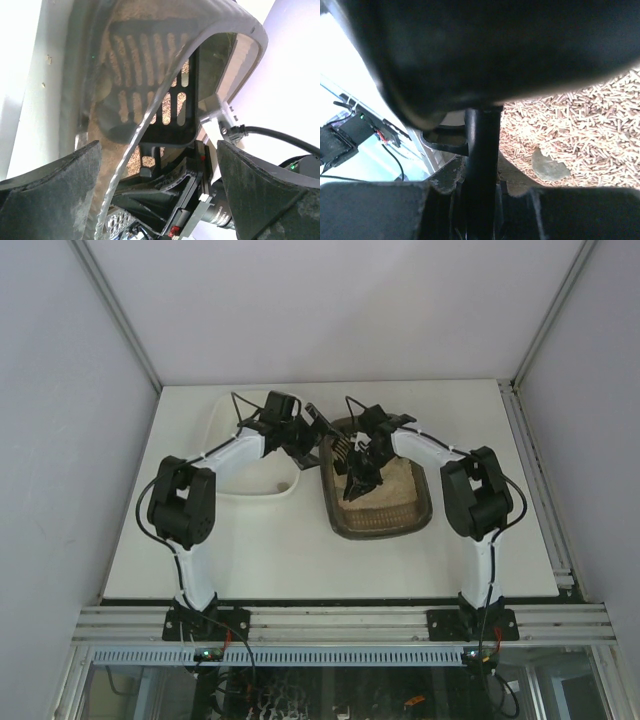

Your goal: Clean the litter box

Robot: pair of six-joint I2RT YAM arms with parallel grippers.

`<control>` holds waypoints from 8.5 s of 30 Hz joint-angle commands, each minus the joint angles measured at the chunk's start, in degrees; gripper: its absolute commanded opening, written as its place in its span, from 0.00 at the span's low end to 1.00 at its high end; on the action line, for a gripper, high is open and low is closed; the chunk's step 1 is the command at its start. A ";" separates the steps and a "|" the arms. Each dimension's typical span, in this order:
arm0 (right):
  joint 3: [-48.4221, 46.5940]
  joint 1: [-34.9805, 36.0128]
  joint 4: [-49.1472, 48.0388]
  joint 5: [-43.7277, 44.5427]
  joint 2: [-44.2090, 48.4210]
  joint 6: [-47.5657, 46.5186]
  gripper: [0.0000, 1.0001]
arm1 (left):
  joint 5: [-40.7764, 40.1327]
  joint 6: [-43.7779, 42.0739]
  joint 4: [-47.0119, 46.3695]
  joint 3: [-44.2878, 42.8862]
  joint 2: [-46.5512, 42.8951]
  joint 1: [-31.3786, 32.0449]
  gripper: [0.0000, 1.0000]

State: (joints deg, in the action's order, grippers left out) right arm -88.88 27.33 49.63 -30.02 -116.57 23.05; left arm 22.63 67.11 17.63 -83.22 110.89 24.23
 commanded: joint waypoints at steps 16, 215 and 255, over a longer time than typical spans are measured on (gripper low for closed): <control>12.14 0.27 0.15 -17.63 8.51 -1.03 0.00 | 1.75 0.94 -3.69 1.66 0.07 -0.78 1.00; 10.98 -4.60 -2.37 6.29 16.85 6.48 0.00 | -6.70 -22.91 12.49 -0.21 -18.82 -1.95 1.00; -5.82 2.55 5.09 6.28 -3.04 3.14 0.00 | 2.50 -3.46 -6.67 1.44 -1.16 -2.52 1.00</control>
State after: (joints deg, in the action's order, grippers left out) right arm -92.77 27.99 52.16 -21.54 -117.62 28.18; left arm 23.18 62.87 14.00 -83.37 109.47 21.98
